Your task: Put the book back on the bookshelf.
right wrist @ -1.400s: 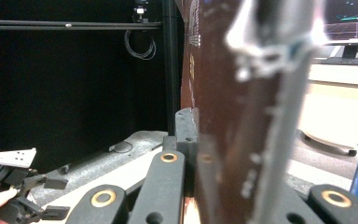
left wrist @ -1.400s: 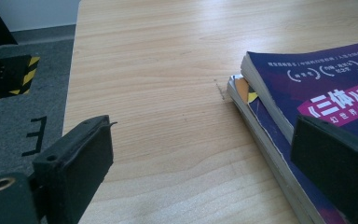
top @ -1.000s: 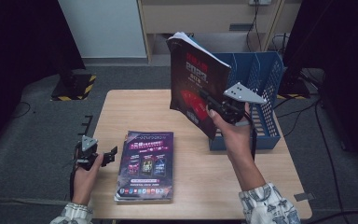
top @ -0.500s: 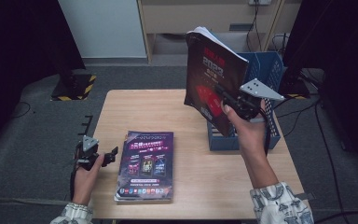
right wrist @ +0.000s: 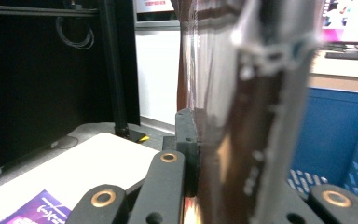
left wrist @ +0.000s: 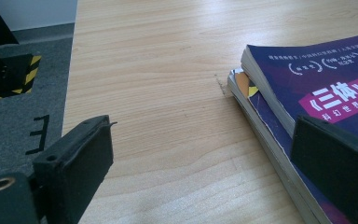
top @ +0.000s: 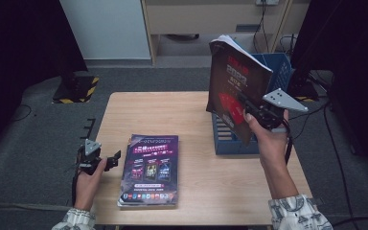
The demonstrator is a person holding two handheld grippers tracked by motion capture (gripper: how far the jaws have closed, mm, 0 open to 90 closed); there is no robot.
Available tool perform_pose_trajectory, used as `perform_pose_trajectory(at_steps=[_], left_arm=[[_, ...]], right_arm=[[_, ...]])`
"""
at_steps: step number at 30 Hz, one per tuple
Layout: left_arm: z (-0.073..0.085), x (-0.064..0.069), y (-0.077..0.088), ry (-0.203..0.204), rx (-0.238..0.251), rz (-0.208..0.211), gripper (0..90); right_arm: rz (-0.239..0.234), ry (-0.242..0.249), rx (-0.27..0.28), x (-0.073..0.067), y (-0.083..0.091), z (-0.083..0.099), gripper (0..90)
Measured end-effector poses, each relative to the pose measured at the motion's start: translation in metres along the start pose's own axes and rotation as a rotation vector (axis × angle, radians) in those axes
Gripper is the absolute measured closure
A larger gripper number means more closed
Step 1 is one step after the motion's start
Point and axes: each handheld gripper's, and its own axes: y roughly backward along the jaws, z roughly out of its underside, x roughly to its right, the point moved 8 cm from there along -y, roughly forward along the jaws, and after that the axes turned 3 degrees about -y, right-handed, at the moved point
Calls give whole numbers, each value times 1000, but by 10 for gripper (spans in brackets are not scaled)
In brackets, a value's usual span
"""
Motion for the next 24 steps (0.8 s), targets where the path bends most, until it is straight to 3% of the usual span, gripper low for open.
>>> perform_pose_trajectory(at_steps=[4,13,19,24], left_arm=[[0,0,0,-1,0,1,56],[0,1,0,-7,-2,3,55],[-1,3,0,-16,0,5,54],[0,4,-1,-20,-3,5,54]], right_arm=[[41,-2,-6,14,5,4,867],[94,7,-19,30,12,10,867],[137,8,-33,38,2,15,867],[158,-10,-34,41,-18,19,867]])
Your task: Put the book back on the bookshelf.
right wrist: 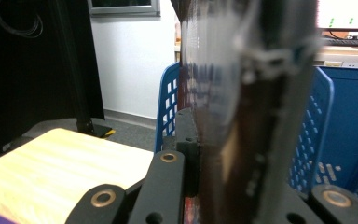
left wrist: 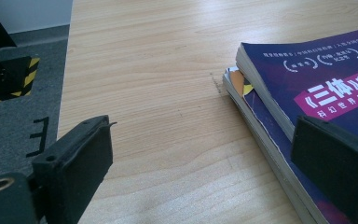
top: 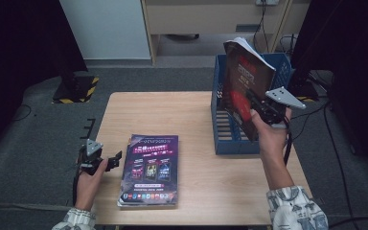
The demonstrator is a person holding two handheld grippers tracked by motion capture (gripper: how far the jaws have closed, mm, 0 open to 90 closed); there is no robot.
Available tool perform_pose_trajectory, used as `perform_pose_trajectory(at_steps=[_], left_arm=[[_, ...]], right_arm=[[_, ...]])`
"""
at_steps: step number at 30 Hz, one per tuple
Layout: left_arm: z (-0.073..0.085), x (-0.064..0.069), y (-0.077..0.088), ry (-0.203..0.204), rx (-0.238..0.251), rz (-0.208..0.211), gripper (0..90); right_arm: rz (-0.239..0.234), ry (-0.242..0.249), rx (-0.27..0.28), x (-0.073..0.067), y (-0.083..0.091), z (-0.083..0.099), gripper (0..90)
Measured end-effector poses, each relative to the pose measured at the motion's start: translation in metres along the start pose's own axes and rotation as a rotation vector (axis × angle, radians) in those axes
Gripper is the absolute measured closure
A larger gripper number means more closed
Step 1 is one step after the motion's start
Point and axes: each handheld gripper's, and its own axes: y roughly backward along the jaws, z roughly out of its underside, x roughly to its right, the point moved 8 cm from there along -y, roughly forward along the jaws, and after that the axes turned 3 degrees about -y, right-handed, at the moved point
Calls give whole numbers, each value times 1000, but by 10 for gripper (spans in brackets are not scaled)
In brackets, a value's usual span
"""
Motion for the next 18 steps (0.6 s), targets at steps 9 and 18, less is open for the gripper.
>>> perform_pose_trajectory(at_steps=[9,18], left_arm=[[-1,0,0,-2,3,1,54],[-1,0,0,-7,4,-1,54]], right_arm=[[67,-22,28,3,-28,7,866],[78,-39,33,2,-46,17,866]])
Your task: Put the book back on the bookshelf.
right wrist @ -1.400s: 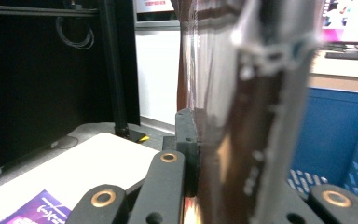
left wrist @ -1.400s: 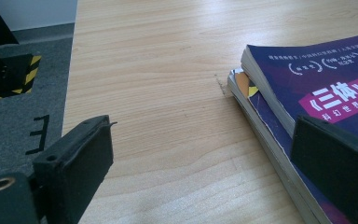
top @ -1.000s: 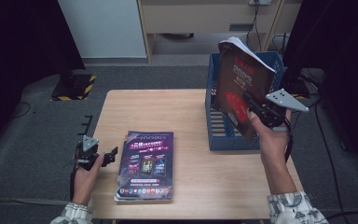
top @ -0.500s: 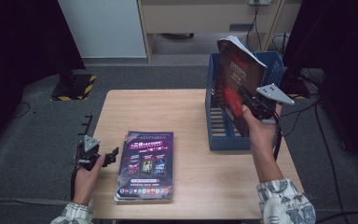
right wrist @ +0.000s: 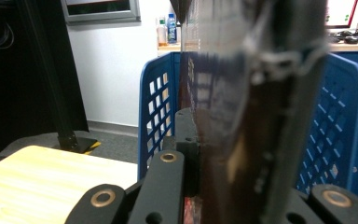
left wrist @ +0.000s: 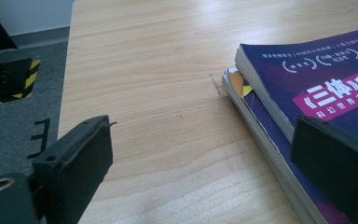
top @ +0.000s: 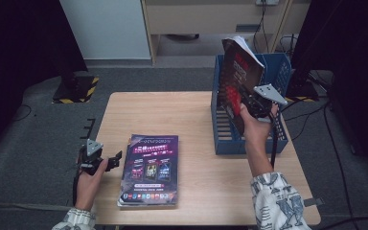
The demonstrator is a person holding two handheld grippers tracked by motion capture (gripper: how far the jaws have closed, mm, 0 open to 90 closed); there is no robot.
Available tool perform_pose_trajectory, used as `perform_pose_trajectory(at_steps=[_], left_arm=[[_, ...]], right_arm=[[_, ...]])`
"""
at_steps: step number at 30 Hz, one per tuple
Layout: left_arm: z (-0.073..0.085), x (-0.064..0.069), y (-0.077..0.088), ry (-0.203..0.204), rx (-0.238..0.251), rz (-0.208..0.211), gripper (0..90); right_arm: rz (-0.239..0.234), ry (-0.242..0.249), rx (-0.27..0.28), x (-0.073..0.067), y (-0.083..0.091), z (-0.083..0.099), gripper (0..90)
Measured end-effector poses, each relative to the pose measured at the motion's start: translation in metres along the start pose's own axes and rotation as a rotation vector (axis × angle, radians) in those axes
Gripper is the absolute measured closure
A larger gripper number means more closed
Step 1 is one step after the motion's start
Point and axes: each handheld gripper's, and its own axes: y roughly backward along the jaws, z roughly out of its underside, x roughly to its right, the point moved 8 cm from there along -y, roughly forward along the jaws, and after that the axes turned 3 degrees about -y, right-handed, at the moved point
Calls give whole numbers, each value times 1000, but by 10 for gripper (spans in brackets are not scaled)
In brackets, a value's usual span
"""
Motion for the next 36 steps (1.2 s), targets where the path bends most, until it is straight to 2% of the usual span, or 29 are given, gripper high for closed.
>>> perform_pose_trajectory(at_steps=[8,12,17,24,27,29,36], left_arm=[[0,1,-1,-10,-5,0,54],[0,1,-2,-12,-8,1,54],[0,2,-1,-16,-8,1,54],[1,3,-3,-26,-13,0,55],[0,2,-2,-28,-10,-1,55],[0,2,-2,-27,-11,-1,55],[0,2,-2,-31,-14,-3,55]], right_arm=[[8,13,4,-1,-9,16,866],[5,29,-11,-5,-13,24,864],[10,31,-8,-6,-17,28,864],[7,33,-20,-8,-19,42,864],[5,33,-22,-9,-20,45,864],[4,52,-31,-10,-21,47,863],[0,51,-54,-12,-18,56,863]])
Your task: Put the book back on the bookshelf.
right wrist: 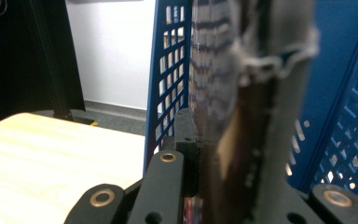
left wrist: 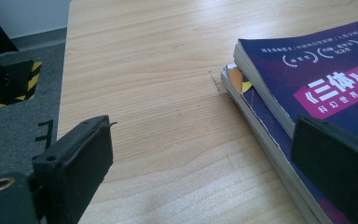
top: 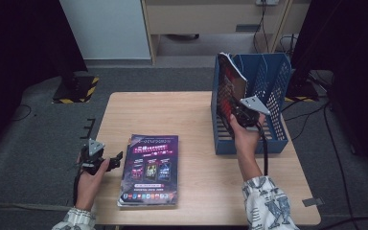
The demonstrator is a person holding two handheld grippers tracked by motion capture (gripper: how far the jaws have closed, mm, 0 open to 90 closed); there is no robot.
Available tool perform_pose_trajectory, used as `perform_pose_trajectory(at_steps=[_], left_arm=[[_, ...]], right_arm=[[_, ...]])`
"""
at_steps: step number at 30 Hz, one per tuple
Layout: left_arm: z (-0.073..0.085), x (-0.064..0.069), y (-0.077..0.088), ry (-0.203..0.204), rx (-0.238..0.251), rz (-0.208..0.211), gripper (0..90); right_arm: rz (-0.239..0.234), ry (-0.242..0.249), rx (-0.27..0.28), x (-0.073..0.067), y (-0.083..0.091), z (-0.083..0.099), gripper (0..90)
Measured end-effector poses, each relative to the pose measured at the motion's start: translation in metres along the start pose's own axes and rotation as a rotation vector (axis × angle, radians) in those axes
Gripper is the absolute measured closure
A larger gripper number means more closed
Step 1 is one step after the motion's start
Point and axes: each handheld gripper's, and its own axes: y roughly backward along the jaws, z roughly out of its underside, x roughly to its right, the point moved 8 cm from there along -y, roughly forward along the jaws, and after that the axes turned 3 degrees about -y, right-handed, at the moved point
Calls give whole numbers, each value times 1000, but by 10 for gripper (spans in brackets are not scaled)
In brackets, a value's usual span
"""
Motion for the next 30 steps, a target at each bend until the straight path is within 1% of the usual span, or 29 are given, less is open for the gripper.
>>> perform_pose_trajectory(at_steps=[3,4,6,9,15,17,18,27,30], left_arm=[[0,0,0,-3,-1,0,55],[0,1,0,-4,-2,1,55],[0,1,-1,-4,-2,1,55],[0,0,-1,-5,-4,-4,57],[0,0,0,-3,-4,-3,57],[0,0,0,-5,-4,-3,57],[0,0,0,-6,-5,-3,57],[0,0,0,-7,-5,-3,57],[0,0,-1,-6,-5,-2,57]], right_arm=[[-4,5,-11,-2,0,4,863],[-5,17,-20,-3,-1,6,863],[-5,22,-26,-4,-1,7,863],[-14,19,-39,-5,-2,10,862],[-28,26,-69,-10,2,15,858],[-34,38,-84,-12,4,18,855],[-34,44,-84,-12,5,19,854],[-48,29,-83,-10,11,26,850],[-55,34,-87,-11,13,27,846]])
